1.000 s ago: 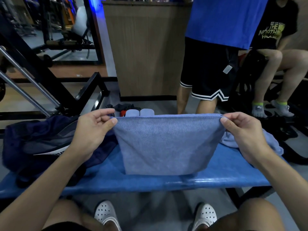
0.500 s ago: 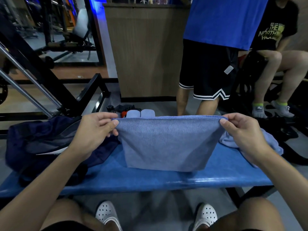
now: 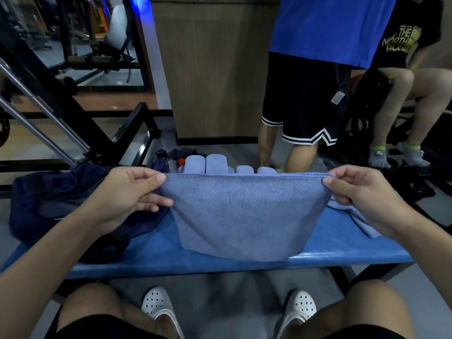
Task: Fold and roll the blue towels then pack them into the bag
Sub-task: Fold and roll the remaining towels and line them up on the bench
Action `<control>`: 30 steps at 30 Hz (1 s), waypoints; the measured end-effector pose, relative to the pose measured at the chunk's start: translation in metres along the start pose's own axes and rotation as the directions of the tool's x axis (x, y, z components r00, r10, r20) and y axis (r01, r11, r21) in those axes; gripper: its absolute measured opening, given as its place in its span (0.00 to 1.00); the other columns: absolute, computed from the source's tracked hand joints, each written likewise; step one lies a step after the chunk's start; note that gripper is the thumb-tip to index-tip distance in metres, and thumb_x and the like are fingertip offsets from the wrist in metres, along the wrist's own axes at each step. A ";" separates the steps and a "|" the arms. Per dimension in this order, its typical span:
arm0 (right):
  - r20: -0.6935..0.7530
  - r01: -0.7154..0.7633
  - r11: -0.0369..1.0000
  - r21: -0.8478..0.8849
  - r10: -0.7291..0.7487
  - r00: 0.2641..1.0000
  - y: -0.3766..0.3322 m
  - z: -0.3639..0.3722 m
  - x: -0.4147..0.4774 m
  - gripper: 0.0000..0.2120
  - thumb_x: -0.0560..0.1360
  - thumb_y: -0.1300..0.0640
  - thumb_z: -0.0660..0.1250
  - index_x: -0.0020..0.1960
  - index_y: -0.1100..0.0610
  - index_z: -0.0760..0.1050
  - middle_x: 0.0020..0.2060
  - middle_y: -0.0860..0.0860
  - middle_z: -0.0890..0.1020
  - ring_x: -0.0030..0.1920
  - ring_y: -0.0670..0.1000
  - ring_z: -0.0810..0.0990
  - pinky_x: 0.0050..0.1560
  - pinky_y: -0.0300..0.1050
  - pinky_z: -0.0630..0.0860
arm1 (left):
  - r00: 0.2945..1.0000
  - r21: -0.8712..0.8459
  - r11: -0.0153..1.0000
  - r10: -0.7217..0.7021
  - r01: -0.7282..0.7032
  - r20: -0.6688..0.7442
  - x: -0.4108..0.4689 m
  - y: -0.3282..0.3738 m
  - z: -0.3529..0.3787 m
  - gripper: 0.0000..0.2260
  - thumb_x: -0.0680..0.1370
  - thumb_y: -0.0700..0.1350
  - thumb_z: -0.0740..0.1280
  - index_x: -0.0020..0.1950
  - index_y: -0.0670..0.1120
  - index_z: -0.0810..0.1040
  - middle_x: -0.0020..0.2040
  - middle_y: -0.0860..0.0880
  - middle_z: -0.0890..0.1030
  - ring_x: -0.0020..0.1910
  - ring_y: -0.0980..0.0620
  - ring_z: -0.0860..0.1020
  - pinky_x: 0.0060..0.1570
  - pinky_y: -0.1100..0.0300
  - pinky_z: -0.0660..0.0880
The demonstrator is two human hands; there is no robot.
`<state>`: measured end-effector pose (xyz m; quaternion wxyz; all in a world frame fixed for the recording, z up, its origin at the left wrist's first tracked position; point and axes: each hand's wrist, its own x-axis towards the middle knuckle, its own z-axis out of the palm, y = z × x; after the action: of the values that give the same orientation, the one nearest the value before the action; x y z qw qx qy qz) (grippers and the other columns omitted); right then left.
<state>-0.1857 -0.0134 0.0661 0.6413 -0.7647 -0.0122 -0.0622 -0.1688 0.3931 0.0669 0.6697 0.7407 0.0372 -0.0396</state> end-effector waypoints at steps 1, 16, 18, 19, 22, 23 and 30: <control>-0.010 0.002 1.000 -0.003 -0.002 1.000 -0.001 0.002 0.002 0.21 0.64 0.49 0.73 0.45 0.65 0.76 0.26 0.51 0.71 0.26 0.47 0.63 0.27 0.38 0.60 | 1.000 -0.008 1.000 -0.012 0.012 0.001 0.003 0.001 0.001 0.13 0.73 0.46 0.69 0.52 0.38 0.80 0.44 0.40 0.86 0.39 0.43 0.86 0.31 0.62 0.80; -0.114 0.152 0.985 -0.081 -0.161 0.980 -0.011 0.014 0.030 0.07 0.78 0.66 0.66 0.42 0.58 0.75 0.27 0.49 0.80 0.29 0.45 0.80 0.35 0.36 0.77 | 0.971 0.004 0.971 0.238 -0.238 -0.016 0.027 0.021 0.003 0.04 0.80 0.39 0.66 0.50 0.39 0.79 0.41 0.40 0.85 0.42 0.45 0.86 0.43 0.59 0.83; -0.091 0.122 0.987 -0.107 -0.132 0.987 0.001 0.014 0.019 0.06 0.77 0.67 0.66 0.43 0.59 0.75 0.28 0.54 0.80 0.29 0.45 0.77 0.34 0.34 0.73 | 0.978 0.031 0.978 0.205 -0.206 0.039 0.017 0.004 0.003 0.05 0.78 0.38 0.66 0.50 0.37 0.78 0.41 0.39 0.85 0.41 0.44 0.86 0.43 0.58 0.83; -0.075 0.096 0.990 -0.106 -0.104 0.992 0.011 0.014 0.012 0.06 0.77 0.68 0.65 0.42 0.60 0.75 0.28 0.55 0.79 0.28 0.45 0.76 0.33 0.34 0.71 | 0.983 0.041 0.983 0.174 -0.177 0.062 0.012 -0.008 0.003 0.07 0.76 0.39 0.67 0.50 0.36 0.78 0.40 0.38 0.85 0.41 0.43 0.86 0.43 0.57 0.83; 0.020 -0.035 0.987 -0.154 0.039 0.999 0.047 0.013 -0.012 0.06 0.76 0.70 0.65 0.42 0.63 0.74 0.27 0.56 0.78 0.27 0.44 0.72 0.29 0.32 0.67 | 0.992 0.075 0.996 0.046 -0.056 0.121 -0.003 -0.054 0.002 0.07 0.74 0.37 0.69 0.48 0.34 0.77 0.40 0.36 0.85 0.43 0.37 0.85 0.40 0.58 0.83; 0.064 -0.089 0.976 -0.197 0.103 0.993 0.060 0.013 -0.020 0.05 0.76 0.71 0.65 0.42 0.65 0.75 0.27 0.56 0.78 0.26 0.43 0.72 0.29 0.31 0.66 | 0.990 0.087 0.996 -0.007 -0.005 0.142 -0.008 -0.070 0.001 0.04 0.75 0.35 0.69 0.47 0.34 0.77 0.39 0.36 0.84 0.44 0.36 0.84 0.39 0.59 0.83; 0.281 -0.239 0.893 -0.381 0.358 0.891 0.120 0.009 -0.056 0.05 0.74 0.68 0.69 0.40 0.64 0.77 0.31 0.54 0.77 0.35 0.50 0.71 0.35 0.39 0.65 | 0.945 0.219 0.961 -0.222 0.171 0.238 -0.025 -0.140 -0.005 0.02 0.78 0.33 0.68 0.48 0.34 0.77 0.39 0.35 0.84 0.42 0.39 0.85 0.37 0.60 0.81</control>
<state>-0.2283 -0.0227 -0.0591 0.4909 -0.8541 0.0062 0.1718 -0.2091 0.4119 -0.0684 0.5855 0.7837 0.0188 -0.2067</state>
